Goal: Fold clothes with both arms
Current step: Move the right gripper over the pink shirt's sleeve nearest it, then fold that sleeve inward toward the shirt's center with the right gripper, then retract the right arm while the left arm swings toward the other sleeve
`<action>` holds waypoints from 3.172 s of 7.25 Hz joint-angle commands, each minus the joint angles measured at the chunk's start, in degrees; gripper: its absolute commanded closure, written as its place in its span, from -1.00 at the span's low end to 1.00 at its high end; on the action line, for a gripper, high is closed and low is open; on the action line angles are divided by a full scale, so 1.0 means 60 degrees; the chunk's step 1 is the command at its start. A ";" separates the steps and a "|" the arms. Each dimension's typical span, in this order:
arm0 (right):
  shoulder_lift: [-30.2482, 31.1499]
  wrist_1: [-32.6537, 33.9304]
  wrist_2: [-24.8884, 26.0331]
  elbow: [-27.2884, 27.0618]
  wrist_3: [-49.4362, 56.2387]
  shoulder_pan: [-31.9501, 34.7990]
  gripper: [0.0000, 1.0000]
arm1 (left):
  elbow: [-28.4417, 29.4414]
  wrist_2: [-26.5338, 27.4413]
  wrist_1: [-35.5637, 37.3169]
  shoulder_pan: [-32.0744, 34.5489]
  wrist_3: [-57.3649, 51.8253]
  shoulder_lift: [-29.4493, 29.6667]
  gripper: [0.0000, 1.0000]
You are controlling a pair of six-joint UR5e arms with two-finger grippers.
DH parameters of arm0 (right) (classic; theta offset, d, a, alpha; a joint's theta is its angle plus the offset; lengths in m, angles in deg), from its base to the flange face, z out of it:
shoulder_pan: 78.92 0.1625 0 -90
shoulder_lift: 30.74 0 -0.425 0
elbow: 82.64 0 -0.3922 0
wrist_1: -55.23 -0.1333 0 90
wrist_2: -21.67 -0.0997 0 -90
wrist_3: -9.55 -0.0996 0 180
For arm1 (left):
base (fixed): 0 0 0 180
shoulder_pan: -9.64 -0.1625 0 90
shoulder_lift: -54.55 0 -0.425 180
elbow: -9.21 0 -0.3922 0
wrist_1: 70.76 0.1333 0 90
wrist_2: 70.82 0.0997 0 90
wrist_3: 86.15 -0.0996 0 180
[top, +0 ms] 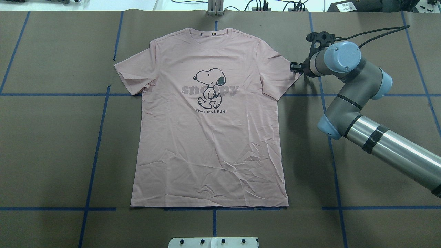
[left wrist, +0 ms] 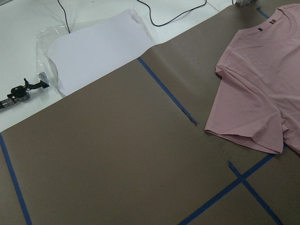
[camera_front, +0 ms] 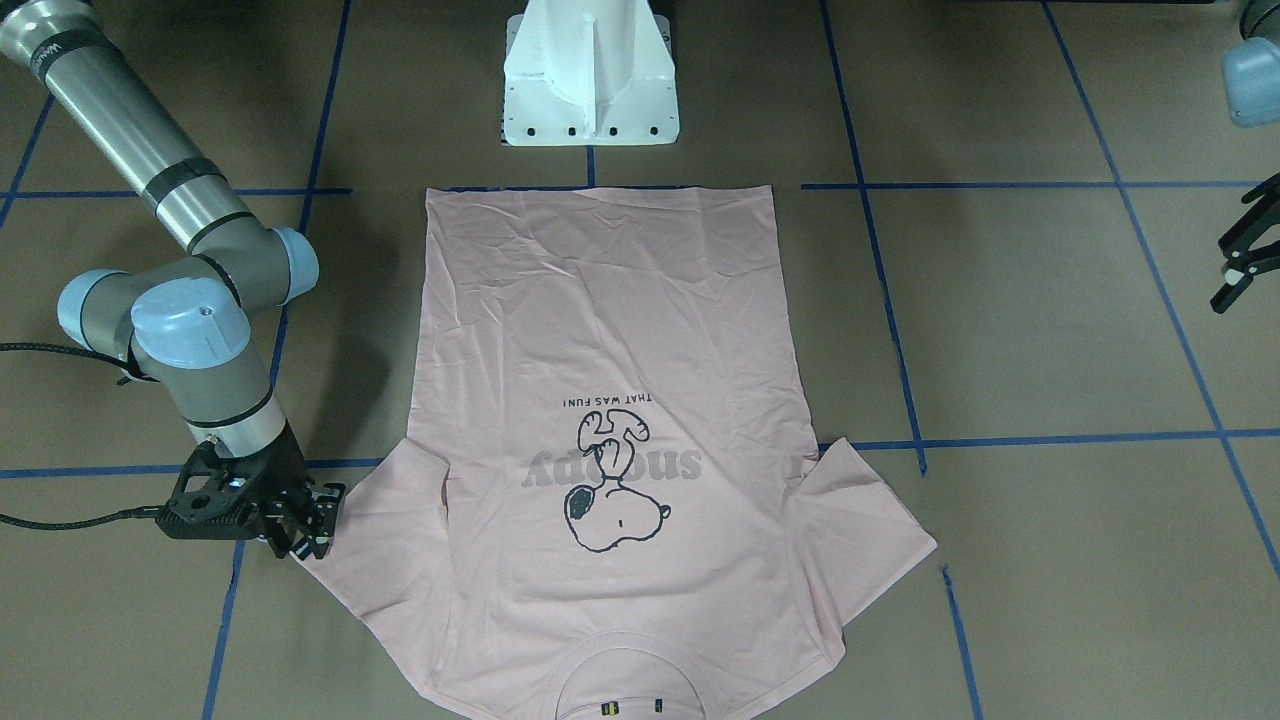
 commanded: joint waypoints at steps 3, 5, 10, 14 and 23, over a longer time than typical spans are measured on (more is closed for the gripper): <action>-0.0323 0.0074 0.0001 0.0012 -0.0044 0.0006 1.00 | -0.0011 0.0000 0.0000 0.0000 -0.0011 -0.0030 -1.00; -0.0719 0.0627 0.0001 -0.0162 -0.0349 -0.0008 1.00 | 0.0003 0.0000 0.0000 0.0000 -0.0011 -0.0044 -1.00; -0.2890 0.3049 0.1976 -0.0208 -0.2448 -0.1559 0.01 | 0.0003 0.0000 0.0000 0.0000 0.0003 -0.0059 -1.00; -0.3022 0.3456 -0.0276 -0.0221 -0.0036 -0.0455 -1.00 | 0.0105 0.0000 0.0000 -0.0073 0.0076 -0.0001 -1.00; 0.0978 0.3415 -0.5976 -0.1760 0.7969 0.5075 -1.00 | 0.4138 0.4335 -0.1324 -0.3822 0.6372 0.3526 -0.35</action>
